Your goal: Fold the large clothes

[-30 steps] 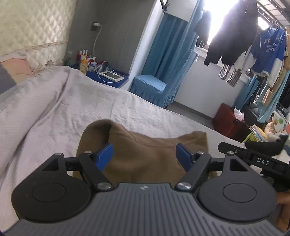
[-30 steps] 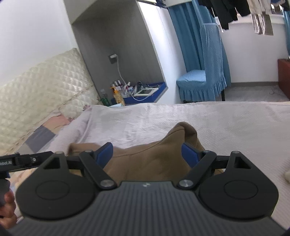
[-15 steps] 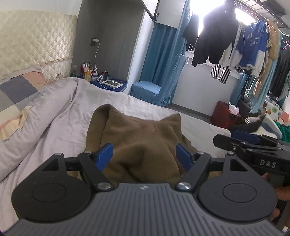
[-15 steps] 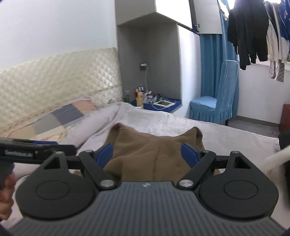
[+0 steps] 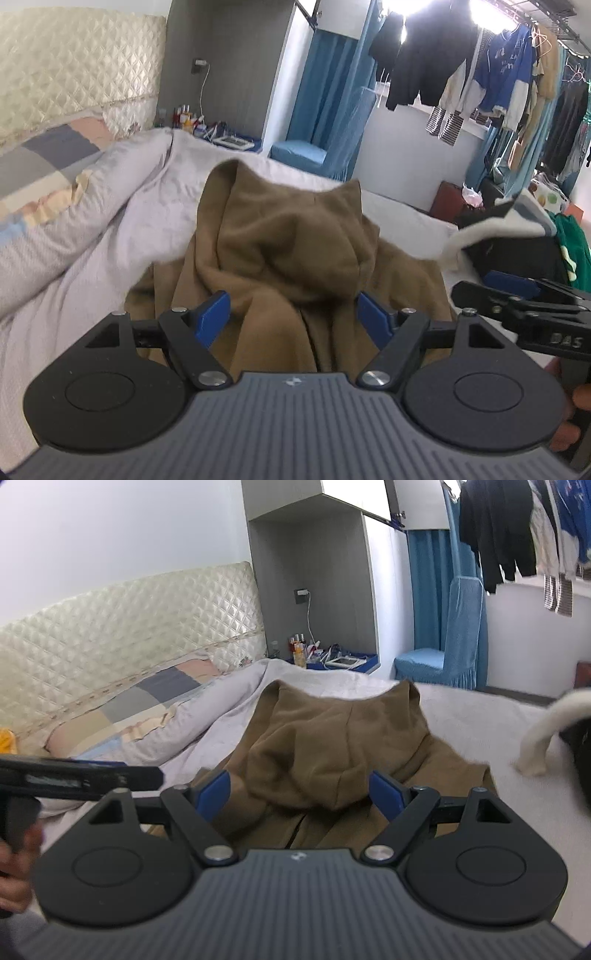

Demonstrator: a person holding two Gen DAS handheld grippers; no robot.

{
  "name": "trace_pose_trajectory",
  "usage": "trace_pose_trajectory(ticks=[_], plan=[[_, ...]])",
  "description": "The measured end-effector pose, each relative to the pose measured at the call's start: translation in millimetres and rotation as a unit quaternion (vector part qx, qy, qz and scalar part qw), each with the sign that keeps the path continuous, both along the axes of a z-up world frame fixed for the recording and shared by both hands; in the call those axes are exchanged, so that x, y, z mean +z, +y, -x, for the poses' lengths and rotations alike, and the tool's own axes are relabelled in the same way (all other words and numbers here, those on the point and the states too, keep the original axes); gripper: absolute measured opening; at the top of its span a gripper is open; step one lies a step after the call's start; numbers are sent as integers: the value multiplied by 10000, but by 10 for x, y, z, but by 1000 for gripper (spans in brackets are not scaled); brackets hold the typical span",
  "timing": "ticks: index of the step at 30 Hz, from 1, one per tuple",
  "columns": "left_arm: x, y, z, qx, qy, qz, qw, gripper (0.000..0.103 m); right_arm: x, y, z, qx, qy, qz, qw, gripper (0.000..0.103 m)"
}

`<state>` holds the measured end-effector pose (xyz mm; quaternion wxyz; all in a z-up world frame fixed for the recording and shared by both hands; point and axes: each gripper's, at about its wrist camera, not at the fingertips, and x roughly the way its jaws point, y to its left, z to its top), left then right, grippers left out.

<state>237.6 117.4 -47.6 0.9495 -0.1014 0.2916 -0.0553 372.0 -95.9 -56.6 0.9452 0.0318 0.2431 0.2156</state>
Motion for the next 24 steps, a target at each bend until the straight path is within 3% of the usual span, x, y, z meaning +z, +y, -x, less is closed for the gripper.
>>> trace_pose_trajectory(ticks=[5, 14, 22, 24], plan=[[-177, -138, 147, 73, 67, -211, 9997, 80, -276, -94, 204, -147, 313, -326, 9989, 84], [-634, -9, 431, 756, -70, 697, 9947, 79, -680, -173, 331, -462, 602, -112, 9971, 84], [-877, -81, 437, 765, -83, 575, 9954, 79, -894, -14, 159, -343, 912, 14, 9952, 84], [-958, -178, 349, 779, -15, 336, 9964, 79, -967, 44, 121, -276, 1049, 84, 9941, 84]])
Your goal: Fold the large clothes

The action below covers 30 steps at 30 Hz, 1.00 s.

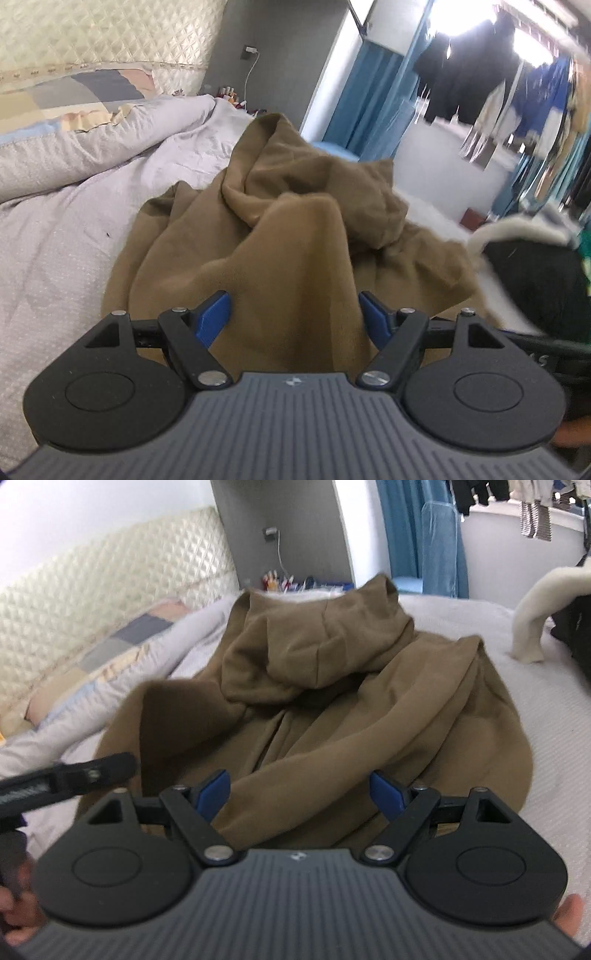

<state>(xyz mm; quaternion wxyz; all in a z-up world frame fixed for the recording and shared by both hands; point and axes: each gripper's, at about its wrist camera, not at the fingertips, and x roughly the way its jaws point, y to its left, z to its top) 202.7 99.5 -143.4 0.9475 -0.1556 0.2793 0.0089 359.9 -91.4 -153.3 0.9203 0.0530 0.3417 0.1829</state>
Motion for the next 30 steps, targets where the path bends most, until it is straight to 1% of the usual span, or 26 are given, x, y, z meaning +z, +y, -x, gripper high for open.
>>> trace_pose_trajectory(ticks=[2, 3, 4, 5, 6, 7, 8, 9, 10, 11, 12, 14, 16, 17, 19, 20, 22, 24, 26, 27, 29, 30], plan=[[-67, -102, -87, 101, 80, -366, 9992, 78, -85, 10, -52, 84, 299, -175, 9994, 84], [-85, -129, -121, 152, 98, -505, 9986, 72, -124, 10, -81, 75, 440, -256, 9987, 84], [-94, -137, -142, 247, 94, -610, 9978, 61, -158, 10, -101, 59, 555, -338, 9979, 84], [-95, -129, -154, 337, 92, -677, 9971, 53, -192, -9, -124, 40, 682, -478, 9965, 84], [-98, -109, -163, 400, 102, -720, 9965, 38, -213, -7, -139, 14, 750, -560, 9956, 84], [-96, -73, -172, 433, 104, -722, 9964, 29, -225, -17, -145, -8, 796, -609, 9950, 84], [-84, -43, -179, 448, 130, -746, 9961, 27, -232, -21, -144, -26, 817, -628, 9947, 84], [-62, 11, -183, 450, 144, -687, 9965, 23, -235, -19, -136, -33, 818, -642, 9946, 84], [-30, 82, -177, 473, 145, -521, 9974, 21, -235, -11, -126, -36, 811, -640, 9946, 84], [23, 177, -175, 522, 133, -339, 9980, 20, -235, -10, -126, -40, 803, -626, 9948, 85], [84, 263, -169, 590, 105, -256, 9979, 18, -233, -6, -115, -42, 793, -625, 9949, 85], [236, 498, -187, 790, -6, -191, 9967, 16, -227, -5, -104, -31, 767, -612, 9952, 85], [363, 748, -265, 943, -28, -107, 9955, 15, -228, -14, -91, -14, 754, -616, 9952, 86], [437, 904, -335, 1024, -31, -101, 9947, 15, -229, -16, -87, -2, 749, -635, 9952, 86], [563, 1187, -522, 1179, -11, -316, 9925, 14, -231, -32, -104, 15, 741, -662, 9950, 86], [601, 1361, -667, 1223, 94, -374, 9917, 14, -236, -36, -111, 22, 744, -669, 9950, 86], [640, 1697, -942, 1368, 324, -367, 9894, 14, -236, -41, -112, 41, 737, -681, 9949, 86], [674, 1955, -1211, 1570, 500, -687, 9839, 14, -238, -49, -105, 61, 709, -714, 9949, 86], [669, 2161, -1456, 1796, 665, -857, 9777, 14, -247, -74, -105, 83, 687, -770, 9946, 86], [648, 2237, -1558, 1932, 753, -860, 9745, 14, -250, -88, -98, 95, 677, -799, 9945, 86], [552, 2389, -1821, 2172, 1023, -1113, 9644, 15, -255, -89, -92, 109, 620, -802, 9948, 86], [487, 2457, -1941, 2285, 1171, -1148, 9596, 15, -253, -86, -95, 126, 574, -800, 9951, 86]])
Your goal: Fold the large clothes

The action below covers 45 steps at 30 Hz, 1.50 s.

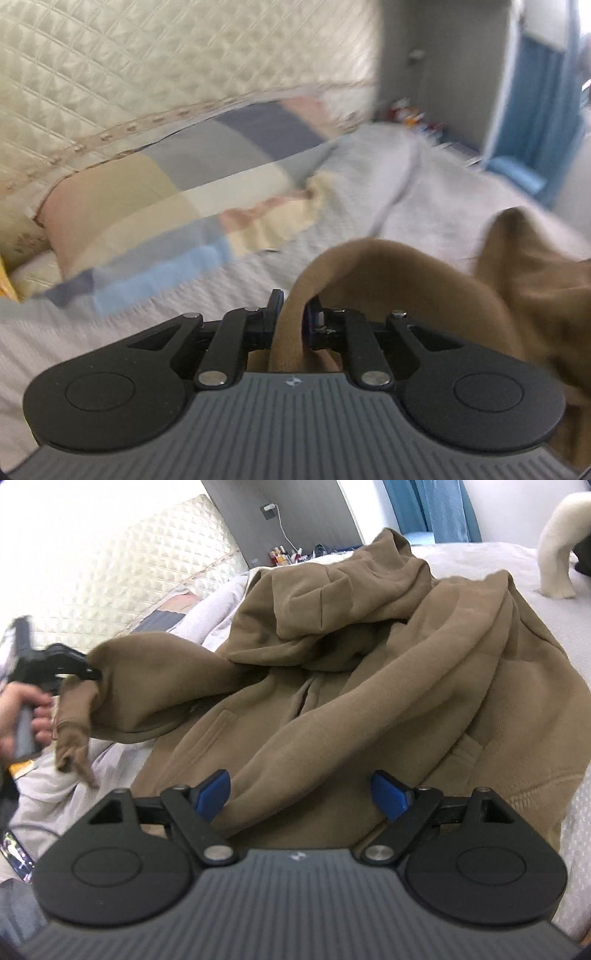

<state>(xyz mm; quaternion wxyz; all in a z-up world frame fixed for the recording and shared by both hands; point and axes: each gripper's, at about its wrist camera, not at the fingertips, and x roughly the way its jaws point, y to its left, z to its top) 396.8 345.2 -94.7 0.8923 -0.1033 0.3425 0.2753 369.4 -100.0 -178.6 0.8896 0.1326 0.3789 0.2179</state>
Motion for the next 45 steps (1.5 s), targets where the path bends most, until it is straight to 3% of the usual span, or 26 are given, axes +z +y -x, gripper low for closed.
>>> trace_pose_trajectory(ticks=[2, 5, 8, 15, 17, 18, 19, 21, 23, 28, 32, 38, 45], plan=[[-175, 143, -235, 254, 271, 76, 9993, 15, 13, -6, -13, 25, -122, -63, 9999, 86], [-487, 226, -550, 479, 709, -267, 9960, 15, 13, -8, -21, 65, -268, -187, 9994, 86], [-815, 329, -736, 673, 1043, -336, 9917, 15, -18, 46, -17, 153, -325, -47, 9993, 86], [-908, 333, -853, 713, 1193, -537, 9888, 19, -52, 152, -167, 369, -193, -326, 9986, 86], [-849, 328, -816, 636, 1180, -395, 9902, 32, -71, 222, -195, 554, -124, -347, 9978, 86], [-813, 321, -773, 539, 1158, -187, 9916, 60, -91, 268, -201, 676, -66, -351, 9971, 86], [-776, 330, -724, 413, 1117, 156, 9928, 78, -113, 322, -203, 820, -31, -302, 9962, 86], [-666, 266, -604, 296, 985, 462, 9936, 78, -142, 492, -125, 1044, -167, 186, 9942, 86], [-500, 118, -449, 204, 755, 455, 9959, 79, -146, 599, -31, 1167, -433, 547, 9907, 86], [-138, -315, -65, -214, 268, 659, 9972, 80, -101, 567, 40, 1173, -447, 607, 9902, 84], [9, -765, 243, -647, -33, 981, 9931, 80, -49, 496, 106, 1202, -387, 405, 9912, 83], [-64, -1539, 655, -1474, -34, 1362, 9796, 80, 50, 420, 264, 1160, -478, 172, 9919, 84], [-419, -2169, 1051, -1869, -252, 1623, 9686, 79, 177, 292, 285, 770, -713, -269, 9941, 84]])
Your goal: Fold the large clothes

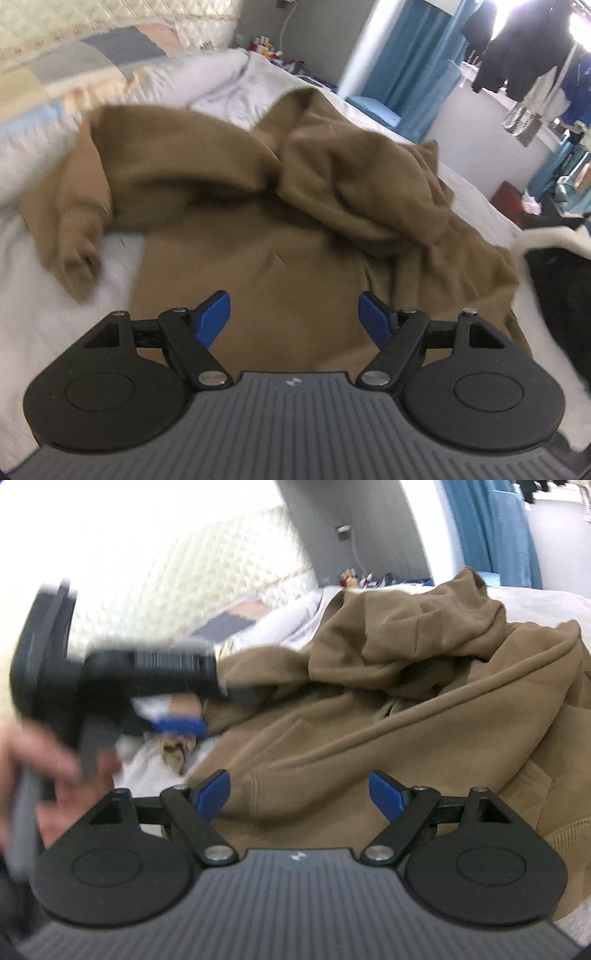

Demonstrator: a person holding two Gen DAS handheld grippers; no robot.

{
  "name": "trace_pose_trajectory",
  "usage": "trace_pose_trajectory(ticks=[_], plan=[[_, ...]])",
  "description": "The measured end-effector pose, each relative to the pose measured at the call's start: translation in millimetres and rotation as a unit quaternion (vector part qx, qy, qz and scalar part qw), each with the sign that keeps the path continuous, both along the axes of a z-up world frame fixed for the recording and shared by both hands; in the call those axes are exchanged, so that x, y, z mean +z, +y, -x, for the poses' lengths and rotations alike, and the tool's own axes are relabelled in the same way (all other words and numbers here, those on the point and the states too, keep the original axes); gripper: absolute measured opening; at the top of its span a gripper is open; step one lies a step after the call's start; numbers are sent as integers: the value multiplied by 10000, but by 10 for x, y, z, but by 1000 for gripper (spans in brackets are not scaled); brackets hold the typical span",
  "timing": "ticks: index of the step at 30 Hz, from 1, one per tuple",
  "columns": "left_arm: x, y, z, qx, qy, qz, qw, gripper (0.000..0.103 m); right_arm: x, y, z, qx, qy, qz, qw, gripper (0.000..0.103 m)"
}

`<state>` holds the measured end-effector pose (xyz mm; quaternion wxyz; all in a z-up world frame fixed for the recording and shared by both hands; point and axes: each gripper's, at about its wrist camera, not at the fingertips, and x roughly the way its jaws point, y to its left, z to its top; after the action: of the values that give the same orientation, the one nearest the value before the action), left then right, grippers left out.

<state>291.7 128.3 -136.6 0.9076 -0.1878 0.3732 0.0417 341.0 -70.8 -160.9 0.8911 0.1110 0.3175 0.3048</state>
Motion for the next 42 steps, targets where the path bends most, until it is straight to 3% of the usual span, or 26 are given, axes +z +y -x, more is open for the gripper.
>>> trace_pose_trajectory(ticks=[2, 4, 7, 10, 17, 19, 23, 25, 28, 30, 35, 42], plan=[[-142, -67, 48, -49, 22, -73, 10000, 78, -7, -29, -61, -159, 104, -142, 9997, 84], [-245, -59, 80, -23, 107, -79, 9999, 64, -47, -19, -116, -287, 187, -100, 9994, 84], [-341, 76, 132, 42, 143, 279, 9995, 52, -127, 68, -153, -209, 250, 140, 9994, 84], [-403, 261, 151, 139, 177, 628, 9978, 38, -155, 220, -95, 133, 96, 381, 9991, 84], [-546, 401, 198, -39, 397, 1307, 9906, 21, -181, 562, 240, 1206, -287, 820, 9889, 84], [-604, 442, 199, -133, 400, 1715, 9843, 14, -200, 655, 288, 1393, -364, 996, 9846, 84], [-725, 578, 160, -294, 384, 2548, 9658, 12, -329, 837, 284, 1629, -369, 1518, 9742, 83], [-758, 599, 143, -286, 416, 2724, 9609, 12, -416, 887, 256, 1547, -352, 1811, 9706, 82], [-742, 582, 129, -274, 382, 2698, 9618, 12, -439, 868, 220, 1500, -378, 1810, 9712, 76], [-715, 581, 137, -298, 347, 2622, 9639, 12, -422, 833, 186, 1459, -300, 1693, 9742, 55], [-667, 613, 184, -241, 199, 2509, 9675, 13, -393, 730, 136, 1251, -42, 1438, 9817, 30], [-590, 769, 248, 61, -142, 2496, 9682, 13, -170, 532, 237, 863, -127, 1043, 9907, 25]])
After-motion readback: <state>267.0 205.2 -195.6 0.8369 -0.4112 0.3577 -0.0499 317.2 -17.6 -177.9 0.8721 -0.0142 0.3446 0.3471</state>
